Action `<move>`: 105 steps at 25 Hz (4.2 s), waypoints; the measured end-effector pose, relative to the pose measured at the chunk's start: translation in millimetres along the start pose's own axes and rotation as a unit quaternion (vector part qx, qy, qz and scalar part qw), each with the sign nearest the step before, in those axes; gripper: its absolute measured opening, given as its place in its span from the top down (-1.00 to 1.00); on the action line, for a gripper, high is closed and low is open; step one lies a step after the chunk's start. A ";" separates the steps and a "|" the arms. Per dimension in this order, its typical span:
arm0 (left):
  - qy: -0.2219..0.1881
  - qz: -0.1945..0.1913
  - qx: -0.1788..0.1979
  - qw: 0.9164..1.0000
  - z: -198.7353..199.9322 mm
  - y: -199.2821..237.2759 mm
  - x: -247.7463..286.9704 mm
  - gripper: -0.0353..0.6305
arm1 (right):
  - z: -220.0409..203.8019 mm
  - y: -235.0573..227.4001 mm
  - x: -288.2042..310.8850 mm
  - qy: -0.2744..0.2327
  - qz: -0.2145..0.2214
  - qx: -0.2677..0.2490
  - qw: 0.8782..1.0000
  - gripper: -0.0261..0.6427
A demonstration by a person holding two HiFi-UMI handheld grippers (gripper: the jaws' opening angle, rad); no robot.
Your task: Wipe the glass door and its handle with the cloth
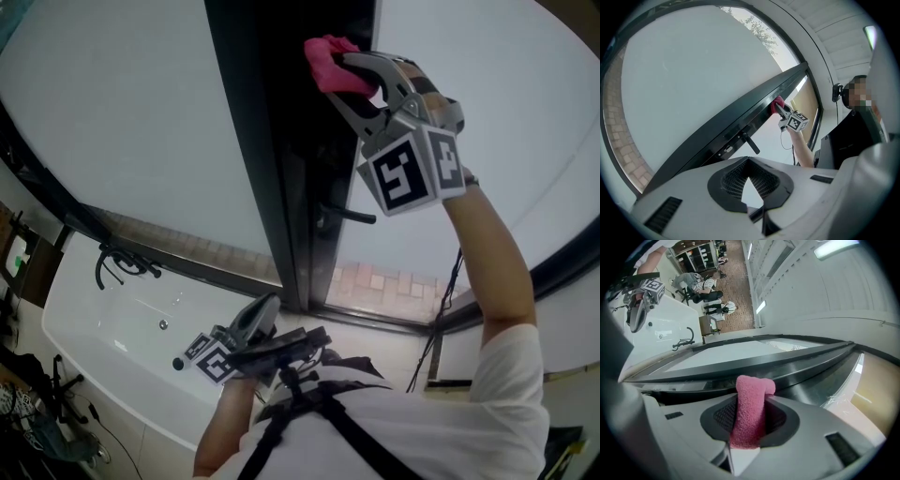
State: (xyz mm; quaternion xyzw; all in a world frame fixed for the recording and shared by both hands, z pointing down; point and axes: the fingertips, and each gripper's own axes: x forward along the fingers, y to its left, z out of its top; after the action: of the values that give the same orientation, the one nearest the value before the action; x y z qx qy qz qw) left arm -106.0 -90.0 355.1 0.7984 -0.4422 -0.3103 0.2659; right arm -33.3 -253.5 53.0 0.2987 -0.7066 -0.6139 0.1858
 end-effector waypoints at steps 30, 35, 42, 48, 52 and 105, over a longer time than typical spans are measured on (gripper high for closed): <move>0.007 0.003 -0.005 1.000 -6.9 -2.6 1.9 0.92 | -21.6 114.4 -12.0 0.020 0.087 0.064 0.994 0.59; 0.009 0.005 -0.007 1.000 -7.8 -1.8 1.7 0.92 | -25.4 134.7 -13.5 0.027 0.103 0.078 0.991 0.59; 0.010 0.007 -0.010 1.000 -9.8 -1.6 0.8 0.92 | -30.4 161.8 -16.3 0.037 0.130 0.096 0.986 0.59; 0.012 0.007 -0.012 1.000 -11.9 0.3 -0.1 0.92 | -34.4 188.9 -18.9 0.046 0.159 0.112 0.980 0.59; 0.014 0.005 -0.013 1.000 -12.6 0.0 1.3 0.92 | -34.0 197.5 -19.4 0.050 0.166 0.119 0.978 0.59; 0.041 0.004 -0.023 0.999 -23.4 -3.5 7.6 0.92 | -121.8 282.9 -164.0 0.149 0.054 0.666 0.729 0.59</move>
State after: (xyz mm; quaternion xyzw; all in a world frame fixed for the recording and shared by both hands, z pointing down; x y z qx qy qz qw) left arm -83.9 -91.5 366.3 0.8026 -0.4266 -0.2863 0.3030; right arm 111.9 -219.9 368.4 0.3942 -0.9127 0.0773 0.0750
